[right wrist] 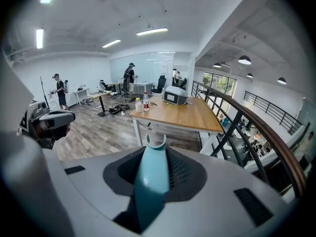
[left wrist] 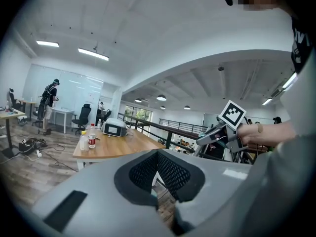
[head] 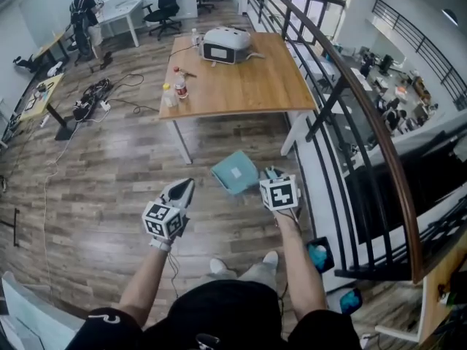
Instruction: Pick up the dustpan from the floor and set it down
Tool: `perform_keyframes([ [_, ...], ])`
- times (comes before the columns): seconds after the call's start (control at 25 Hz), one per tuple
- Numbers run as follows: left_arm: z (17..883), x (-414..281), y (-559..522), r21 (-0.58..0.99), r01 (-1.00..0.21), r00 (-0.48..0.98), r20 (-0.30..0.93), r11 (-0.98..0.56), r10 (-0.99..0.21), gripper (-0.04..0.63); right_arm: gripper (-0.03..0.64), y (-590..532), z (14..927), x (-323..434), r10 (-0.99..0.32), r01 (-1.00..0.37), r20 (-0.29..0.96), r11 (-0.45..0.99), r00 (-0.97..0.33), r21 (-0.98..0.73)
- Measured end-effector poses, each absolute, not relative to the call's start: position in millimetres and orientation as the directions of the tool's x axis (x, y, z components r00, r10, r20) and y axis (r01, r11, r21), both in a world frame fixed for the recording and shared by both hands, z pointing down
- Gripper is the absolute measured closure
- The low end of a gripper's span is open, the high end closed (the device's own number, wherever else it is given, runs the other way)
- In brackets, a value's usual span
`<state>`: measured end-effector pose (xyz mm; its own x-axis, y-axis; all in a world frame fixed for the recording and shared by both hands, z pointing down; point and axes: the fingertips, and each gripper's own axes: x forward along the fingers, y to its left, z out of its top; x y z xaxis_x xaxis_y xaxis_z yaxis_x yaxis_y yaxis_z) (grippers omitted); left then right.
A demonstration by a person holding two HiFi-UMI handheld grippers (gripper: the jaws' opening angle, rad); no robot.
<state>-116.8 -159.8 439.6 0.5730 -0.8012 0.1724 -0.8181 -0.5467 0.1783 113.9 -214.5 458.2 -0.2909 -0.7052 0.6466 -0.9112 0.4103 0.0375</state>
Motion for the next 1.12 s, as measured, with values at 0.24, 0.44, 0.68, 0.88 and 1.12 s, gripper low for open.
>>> perform_keyframes([
  [0.24, 407, -129, -160, 0.168, -0.829, 0.555, 0.137, -0.533, -0.821, 0.598, 0.531, -212, 431, 108, -0.727, -0.905, 0.609, 0.424, -0.316, 0.037],
  [0.44, 401, -134, -157, 0.161, -0.836, 0.545, 0.124, -0.525, -0.830, 0.598, 0.531, -208, 425, 109, -0.740, -0.903, 0.598, 0.424, -0.308, 0.060],
  [0.68, 397, -138, -159, 0.163, -0.841, 0.536, 0.118, -0.516, -0.836, 0.598, 0.531, -209, 419, 97, -0.728, -0.890, 0.593, 0.453, -0.343, 0.042],
  [0.88, 397, -138, -161, 0.165, -0.842, 0.534, 0.118, -0.514, -0.837, 0.598, 0.531, -212, 423, 92, -0.721, -0.886, 0.600, 0.462, -0.347, 0.043],
  [1.12, 403, -138, -161, 0.167, -0.846, 0.528, 0.126, -0.507, -0.840, 0.598, 0.531, -217, 433, 87, -0.705, -0.879, 0.613, 0.476, -0.358, 0.034],
])
